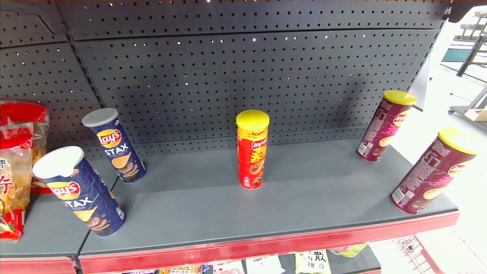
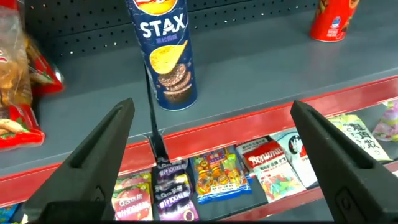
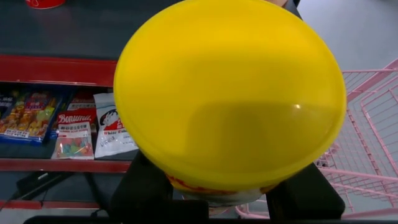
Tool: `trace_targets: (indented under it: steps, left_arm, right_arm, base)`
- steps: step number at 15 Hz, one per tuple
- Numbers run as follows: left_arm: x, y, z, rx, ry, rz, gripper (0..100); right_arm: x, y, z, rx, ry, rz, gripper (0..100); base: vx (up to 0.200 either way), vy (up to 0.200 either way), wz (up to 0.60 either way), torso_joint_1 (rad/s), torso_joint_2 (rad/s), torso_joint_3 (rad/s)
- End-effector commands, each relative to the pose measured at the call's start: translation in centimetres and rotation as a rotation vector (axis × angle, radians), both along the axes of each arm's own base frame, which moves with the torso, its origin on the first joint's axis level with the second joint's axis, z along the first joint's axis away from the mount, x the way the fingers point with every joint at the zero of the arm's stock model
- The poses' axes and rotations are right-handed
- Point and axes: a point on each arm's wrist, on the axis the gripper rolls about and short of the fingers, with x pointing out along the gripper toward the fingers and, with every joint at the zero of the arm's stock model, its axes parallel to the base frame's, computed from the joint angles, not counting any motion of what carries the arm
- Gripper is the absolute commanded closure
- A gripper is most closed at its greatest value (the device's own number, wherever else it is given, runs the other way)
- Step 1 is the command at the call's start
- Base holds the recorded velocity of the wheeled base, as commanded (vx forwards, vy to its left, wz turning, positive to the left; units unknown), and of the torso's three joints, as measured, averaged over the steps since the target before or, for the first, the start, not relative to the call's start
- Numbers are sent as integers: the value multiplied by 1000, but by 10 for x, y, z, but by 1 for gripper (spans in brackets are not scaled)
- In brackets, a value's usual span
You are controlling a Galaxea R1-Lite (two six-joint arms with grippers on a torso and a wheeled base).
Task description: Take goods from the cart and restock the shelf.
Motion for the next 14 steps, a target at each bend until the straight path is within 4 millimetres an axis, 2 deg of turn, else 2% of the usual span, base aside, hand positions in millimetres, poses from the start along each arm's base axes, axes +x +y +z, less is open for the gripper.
trace_targets:
  steps: [1,10,11,12,13,14]
  left_arm:
    - [0,0,0,0,2,1,0]
    - [0,0,1,-3,-7,3,0]
    - [2,0,40,-52,-29,5,0]
    - [21,0,88,-117,9,6,0]
    - [27,-1,120,-135,-42,-46,0]
    - [29,-2,129,-118,-51,-138,0]
  right_arm:
    - [0,0,0,-1,4,0,100]
    - [3,1,-6,2,8,21,100]
    - [3,1,-6,2,8,21,100]
    - [3,1,-6,2,10,23,100]
    - [3,1,-6,4,10,24,100]
    - [3,1,-6,4,8,24,100]
  base:
    - [0,0,0,0,0,0]
    - [0,0,0,0,0,0]
    - [0,0,0,0,0,0]
    - [0,0,0,0,0,0]
    - [0,0,0,0,0,0]
    - [0,0,0,0,0,0]
